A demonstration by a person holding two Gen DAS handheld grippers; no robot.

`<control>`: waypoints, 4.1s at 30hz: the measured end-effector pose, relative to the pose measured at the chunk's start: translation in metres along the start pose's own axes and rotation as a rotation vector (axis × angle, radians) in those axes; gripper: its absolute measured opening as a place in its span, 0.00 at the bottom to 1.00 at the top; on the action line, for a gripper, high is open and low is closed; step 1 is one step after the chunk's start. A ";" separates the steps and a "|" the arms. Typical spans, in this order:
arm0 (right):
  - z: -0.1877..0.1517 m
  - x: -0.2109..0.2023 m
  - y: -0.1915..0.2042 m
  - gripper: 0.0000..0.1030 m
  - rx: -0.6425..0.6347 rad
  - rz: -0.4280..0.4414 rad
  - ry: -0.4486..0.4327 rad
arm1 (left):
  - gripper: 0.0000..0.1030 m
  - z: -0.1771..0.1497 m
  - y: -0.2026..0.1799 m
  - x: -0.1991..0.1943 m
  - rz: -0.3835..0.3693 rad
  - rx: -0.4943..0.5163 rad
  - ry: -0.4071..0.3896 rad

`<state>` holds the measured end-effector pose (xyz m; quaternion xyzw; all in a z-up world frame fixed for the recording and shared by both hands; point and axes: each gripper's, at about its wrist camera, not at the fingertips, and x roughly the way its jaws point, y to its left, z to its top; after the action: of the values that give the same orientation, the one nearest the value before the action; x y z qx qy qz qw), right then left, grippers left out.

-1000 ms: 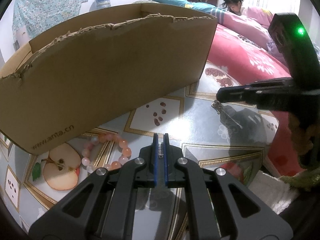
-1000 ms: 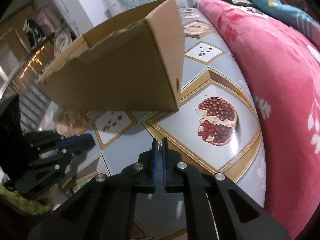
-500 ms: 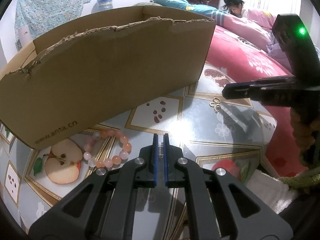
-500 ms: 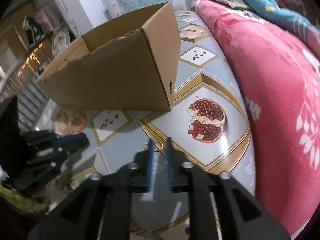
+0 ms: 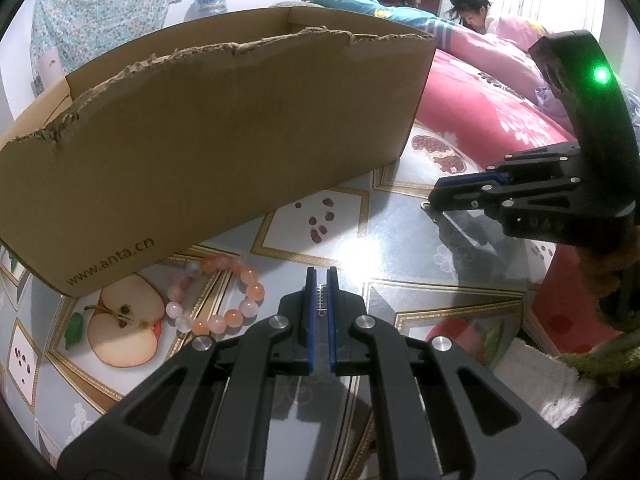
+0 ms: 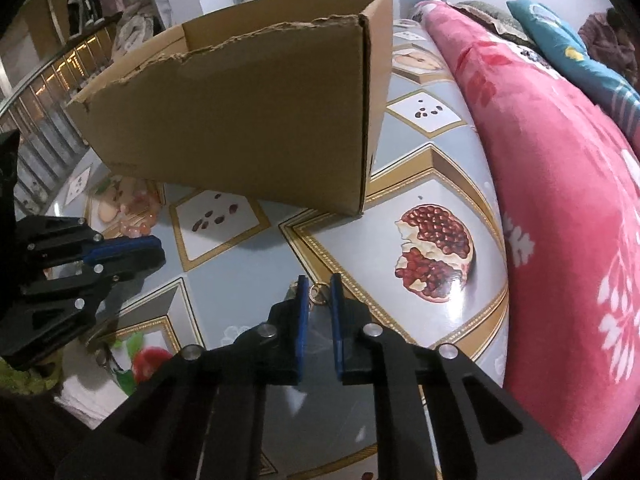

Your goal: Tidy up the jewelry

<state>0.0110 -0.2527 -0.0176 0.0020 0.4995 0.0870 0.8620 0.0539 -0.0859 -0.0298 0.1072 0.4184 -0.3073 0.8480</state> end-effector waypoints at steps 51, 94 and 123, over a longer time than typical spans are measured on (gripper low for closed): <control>-0.006 -0.007 -0.007 0.08 -0.001 0.004 -0.019 | 0.04 -0.001 0.000 -0.002 0.006 -0.002 -0.016; 0.000 -0.002 -0.001 0.12 -0.273 0.131 0.055 | 0.04 -0.004 0.001 0.000 0.014 -0.007 -0.002; 0.107 -0.084 0.008 0.12 -0.007 0.272 -0.334 | 0.04 0.096 0.033 -0.083 -0.103 -0.061 -0.287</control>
<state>0.0614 -0.2487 0.1089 0.0809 0.3445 0.2025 0.9131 0.0976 -0.0666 0.0920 0.0149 0.3067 -0.3499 0.8850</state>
